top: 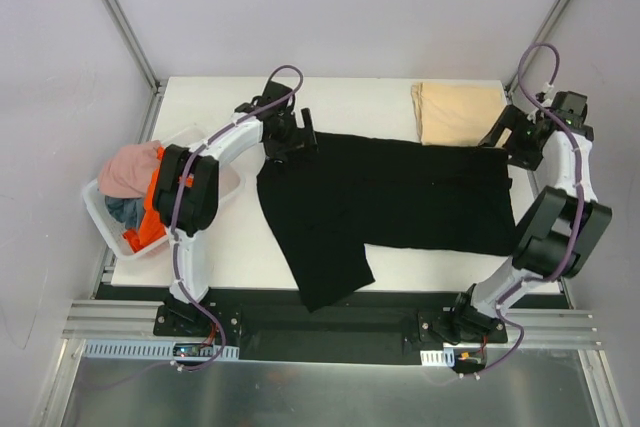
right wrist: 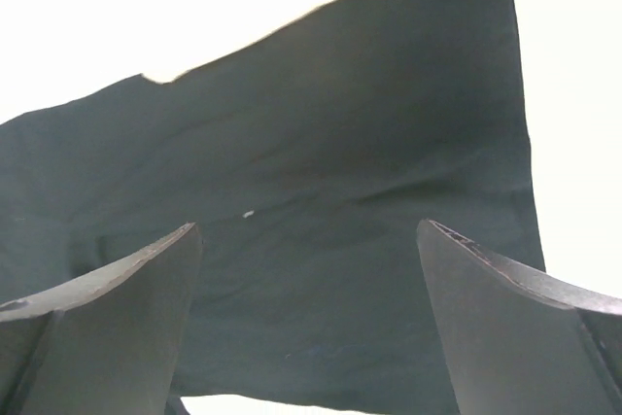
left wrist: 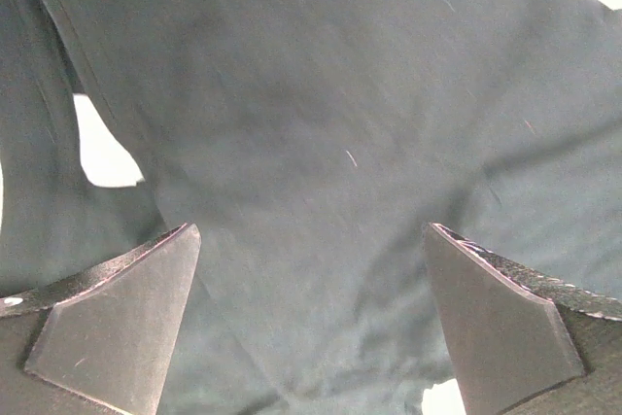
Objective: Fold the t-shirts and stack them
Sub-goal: Fold the flattened tshirt in 1/3 of the way
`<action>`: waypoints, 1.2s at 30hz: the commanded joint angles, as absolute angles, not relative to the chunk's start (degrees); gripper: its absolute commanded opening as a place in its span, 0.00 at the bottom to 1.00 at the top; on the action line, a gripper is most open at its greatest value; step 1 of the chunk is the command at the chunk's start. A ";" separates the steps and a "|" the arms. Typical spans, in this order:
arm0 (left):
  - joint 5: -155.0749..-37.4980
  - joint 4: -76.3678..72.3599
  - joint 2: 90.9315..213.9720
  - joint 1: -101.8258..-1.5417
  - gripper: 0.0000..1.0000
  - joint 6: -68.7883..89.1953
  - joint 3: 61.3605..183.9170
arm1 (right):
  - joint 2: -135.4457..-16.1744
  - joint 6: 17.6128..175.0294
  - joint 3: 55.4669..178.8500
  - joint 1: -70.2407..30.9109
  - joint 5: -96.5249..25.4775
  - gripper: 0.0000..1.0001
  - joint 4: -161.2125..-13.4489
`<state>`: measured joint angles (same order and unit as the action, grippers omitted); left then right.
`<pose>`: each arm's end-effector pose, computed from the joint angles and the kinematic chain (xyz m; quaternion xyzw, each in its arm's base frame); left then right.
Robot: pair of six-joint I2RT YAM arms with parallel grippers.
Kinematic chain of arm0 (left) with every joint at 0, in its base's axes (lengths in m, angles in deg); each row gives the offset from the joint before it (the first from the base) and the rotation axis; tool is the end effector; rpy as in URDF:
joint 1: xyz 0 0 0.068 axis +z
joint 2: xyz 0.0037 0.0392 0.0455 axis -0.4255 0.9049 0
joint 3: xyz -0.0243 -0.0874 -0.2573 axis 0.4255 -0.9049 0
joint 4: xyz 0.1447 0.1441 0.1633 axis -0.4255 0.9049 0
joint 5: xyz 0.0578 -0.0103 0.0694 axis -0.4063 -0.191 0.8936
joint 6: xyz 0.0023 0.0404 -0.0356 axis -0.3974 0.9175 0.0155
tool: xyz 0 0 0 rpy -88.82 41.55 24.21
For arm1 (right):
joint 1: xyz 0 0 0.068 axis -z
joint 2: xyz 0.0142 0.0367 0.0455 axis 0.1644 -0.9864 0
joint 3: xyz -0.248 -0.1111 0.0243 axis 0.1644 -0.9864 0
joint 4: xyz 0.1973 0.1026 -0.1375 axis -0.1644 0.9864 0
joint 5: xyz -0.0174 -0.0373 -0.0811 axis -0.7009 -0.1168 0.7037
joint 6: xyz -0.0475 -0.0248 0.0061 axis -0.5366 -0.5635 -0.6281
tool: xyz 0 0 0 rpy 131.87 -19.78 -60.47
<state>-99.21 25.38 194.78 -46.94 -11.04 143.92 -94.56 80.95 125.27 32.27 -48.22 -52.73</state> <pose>0.4262 -0.1775 0.2183 -0.0566 0.9328 -0.2389 0.2638 0.3591 -0.1377 0.2796 0.0572 0.9287 0.0722 0.3592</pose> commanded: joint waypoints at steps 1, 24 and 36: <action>-98.31 25.50 183.06 -52.50 0.99 -9.33 137.23 | -84.32 86.25 117.39 31.09 -50.55 0.97 -56.37; -95.23 27.17 174.69 -63.94 0.63 -15.13 117.09 | -83.41 88.72 109.20 1.20 -53.81 0.97 -54.35; -91.72 27.43 178.56 -63.68 0.48 -15.66 117.53 | -83.50 88.28 108.76 -0.03 -51.70 0.97 -53.82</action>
<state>-93.57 26.82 177.75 -64.08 -14.99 117.08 -83.76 88.84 108.66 0.42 -52.72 -54.43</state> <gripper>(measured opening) 0.480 0.968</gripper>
